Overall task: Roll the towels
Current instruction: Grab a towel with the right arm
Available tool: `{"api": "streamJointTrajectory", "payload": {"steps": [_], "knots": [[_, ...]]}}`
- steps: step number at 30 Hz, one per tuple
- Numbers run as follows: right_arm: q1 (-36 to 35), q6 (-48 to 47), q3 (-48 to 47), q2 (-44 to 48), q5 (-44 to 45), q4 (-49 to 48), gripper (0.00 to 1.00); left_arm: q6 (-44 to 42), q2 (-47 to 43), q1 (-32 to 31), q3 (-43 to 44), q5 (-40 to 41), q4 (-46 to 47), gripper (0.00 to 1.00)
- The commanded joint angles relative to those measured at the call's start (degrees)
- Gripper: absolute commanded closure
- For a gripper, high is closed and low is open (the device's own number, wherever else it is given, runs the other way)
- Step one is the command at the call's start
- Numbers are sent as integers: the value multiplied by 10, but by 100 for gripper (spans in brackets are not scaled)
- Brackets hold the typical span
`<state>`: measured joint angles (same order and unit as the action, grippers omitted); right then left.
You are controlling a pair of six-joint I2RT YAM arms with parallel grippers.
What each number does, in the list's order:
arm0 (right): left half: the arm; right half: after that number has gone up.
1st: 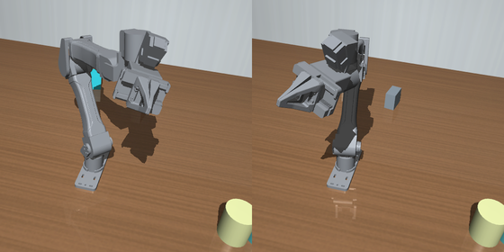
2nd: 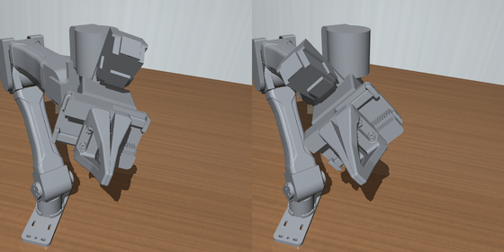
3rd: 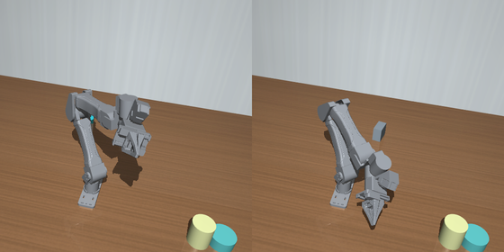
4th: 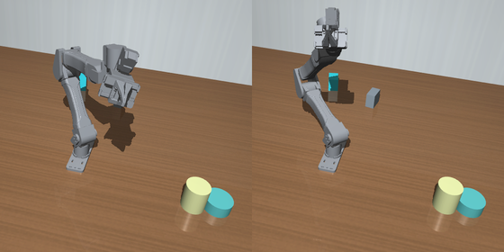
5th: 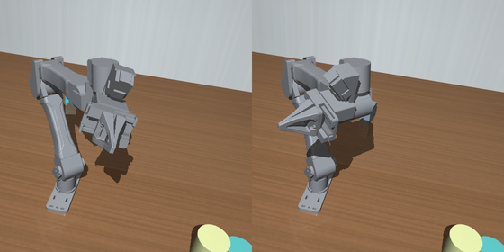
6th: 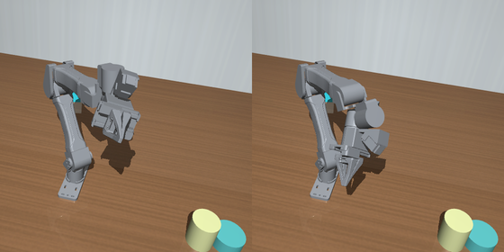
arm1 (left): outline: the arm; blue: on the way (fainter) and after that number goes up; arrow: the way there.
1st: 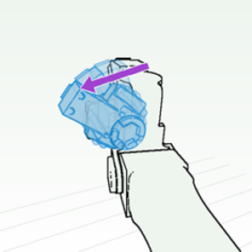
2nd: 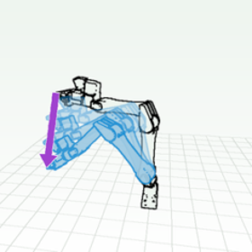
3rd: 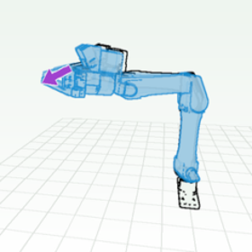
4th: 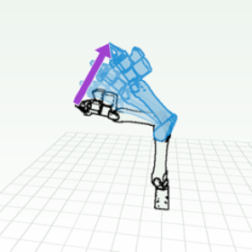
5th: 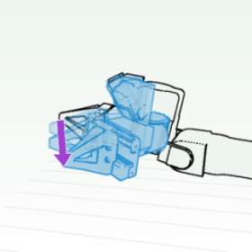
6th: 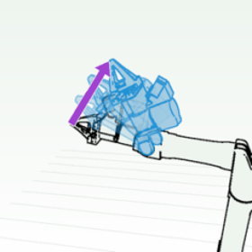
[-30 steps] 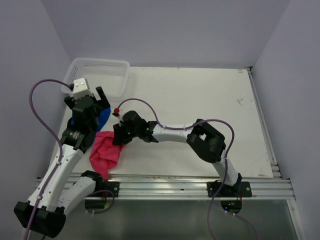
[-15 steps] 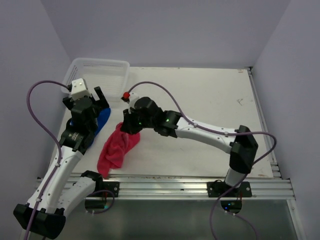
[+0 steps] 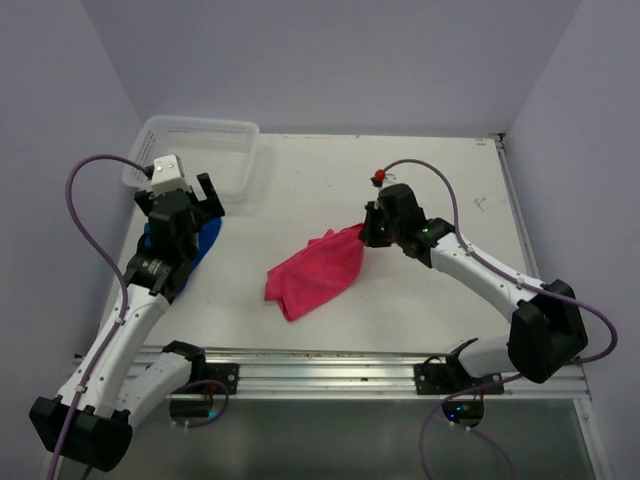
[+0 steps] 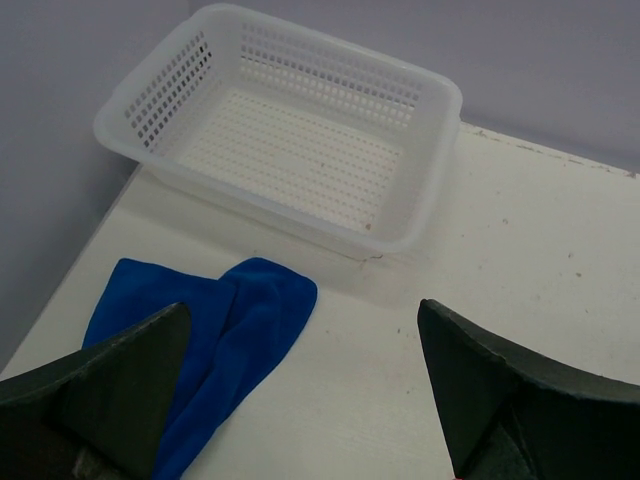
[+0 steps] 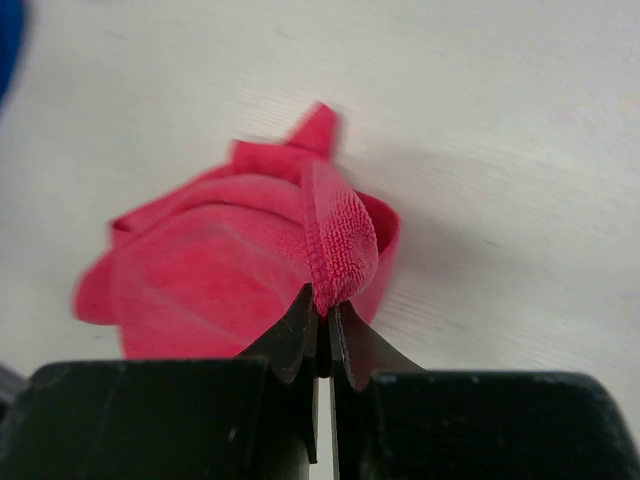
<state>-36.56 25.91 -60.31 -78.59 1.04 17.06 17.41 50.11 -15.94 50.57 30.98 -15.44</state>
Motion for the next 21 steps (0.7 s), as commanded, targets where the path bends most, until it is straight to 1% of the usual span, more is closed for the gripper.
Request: {"api": "streamJointTrajectory", "payload": {"steps": [1, 4, 5, 6, 7, 8, 9, 10, 11, 13, 15, 18, 19, 20, 21], "knots": [[53, -16, 58, -5, -2, 12, 100, -4, 13, -3, 4, -54, 25, 0], [81, -30, 79, -24, 6, 24, 100, -14, 37, -3, 12, -110, 24, 0], [89, -31, 82, -26, 11, 27, 94, -15, 48, -3, 13, -122, 23, 0], [88, -30, 80, -29, 19, 40, 82, -18, 53, -3, 13, -135, 24, 0], [90, -29, 78, -29, 32, 46, 65, -19, 56, -3, 14, -156, 25, 0], [89, -30, 74, -26, 34, 50, 51, -19, 58, -3, 15, -163, 26, 0], [90, -28, 71, -21, 41, 57, 34, -19, 61, -3, 15, -173, 26, 0], [89, -25, 69, -7, 46, 61, 31, -19, 61, -3, 14, -174, 28, 0], [90, -24, 61, 0, 62, 65, 29, -19, 61, -4, 14, -175, 28, 0], [89, -22, 54, 17, 68, 77, 27, -19, 59, -3, 14, -173, 28, 0], [85, -18, 49, 41, 56, 77, 27, -19, 53, -3, 13, -166, 29, 0], [49, -15, 56, 64, 33, 52, 34, -14, 42, -3, 10, -145, 30, 0], [34, -15, 56, 66, 27, 47, 38, -12, 39, -3, 9, -139, 30, 0], [-2, -14, 52, 65, 26, 40, 42, -11, 36, -3, 9, -133, 31, 0], [-23, -14, 50, 57, 20, 26, 44, -9, 33, -3, 8, -125, 30, 0]]}}
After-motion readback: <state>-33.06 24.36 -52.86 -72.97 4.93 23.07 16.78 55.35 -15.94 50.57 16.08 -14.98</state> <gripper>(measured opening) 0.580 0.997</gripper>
